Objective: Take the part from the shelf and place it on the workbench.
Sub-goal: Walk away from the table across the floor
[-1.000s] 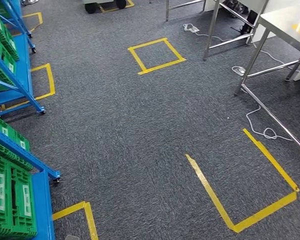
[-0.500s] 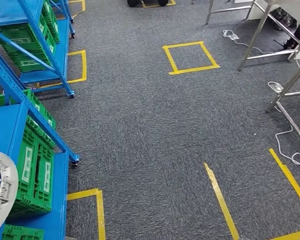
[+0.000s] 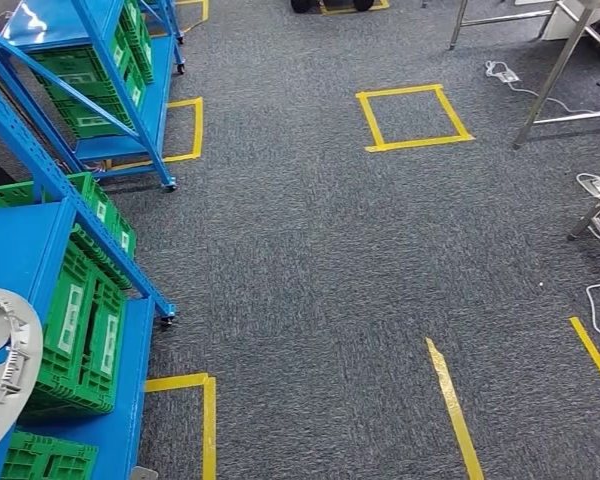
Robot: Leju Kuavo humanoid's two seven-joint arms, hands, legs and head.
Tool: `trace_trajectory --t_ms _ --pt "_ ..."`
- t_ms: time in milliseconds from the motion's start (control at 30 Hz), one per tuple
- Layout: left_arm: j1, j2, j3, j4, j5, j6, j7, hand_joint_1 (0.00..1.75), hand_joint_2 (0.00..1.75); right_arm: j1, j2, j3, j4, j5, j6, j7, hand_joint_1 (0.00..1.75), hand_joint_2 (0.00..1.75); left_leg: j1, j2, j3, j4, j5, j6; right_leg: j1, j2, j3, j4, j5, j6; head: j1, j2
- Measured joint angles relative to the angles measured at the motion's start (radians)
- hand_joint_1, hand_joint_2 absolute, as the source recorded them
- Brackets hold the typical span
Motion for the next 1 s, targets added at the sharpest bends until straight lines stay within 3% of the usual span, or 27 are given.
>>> trace_trajectory --t_ms 233,300,400,467,1000 --pt "0.005 -0.001 -0.007 -0.024 0.030 -0.037 -0.049 0.00 0.00 0.001 0.000 -0.002 0.000 -0.016 0.004 0.000 0.00 0.00 0.003 0.001 0.001 -0.005 0.003 0.004 0.010 -0.007 0.002 0.001 -0.006 -0.017 0.000 0.000" --pt "0.005 -0.001 -0.007 -0.027 0.037 -0.043 -0.052 0.00 0.00 0.001 0.000 -0.002 0.000 -0.017 0.005 -0.001 0.00 0.00 0.005 0.001 0.001 -0.008 0.000 -0.006 0.014 -0.009 0.001 0.002 -0.007 -0.022 0.000 0.000" --pt "0.006 -0.003 -0.007 -0.030 0.058 -0.051 -0.055 0.00 0.00 0.001 0.000 -0.002 0.000 -0.017 0.006 0.000 0.00 0.00 0.010 0.001 0.001 -0.010 -0.004 -0.035 0.017 -0.011 0.001 0.003 -0.009 -0.027 0.001 0.000" --pt "0.006 -0.005 -0.007 -0.030 0.070 -0.054 -0.055 0.00 0.00 0.001 0.000 -0.002 0.000 -0.017 0.006 0.000 0.00 0.00 0.011 0.001 0.001 -0.010 -0.005 -0.044 0.018 -0.011 0.001 0.003 -0.009 -0.028 0.001 0.000" --pt "0.006 -0.006 -0.007 -0.030 0.075 -0.056 -0.056 0.00 0.00 0.001 0.000 -0.002 0.000 -0.017 0.006 0.000 0.00 0.00 0.004 0.001 0.000 -0.004 -0.007 -0.045 0.010 -0.011 0.002 0.002 -0.006 -0.025 0.001 0.000"
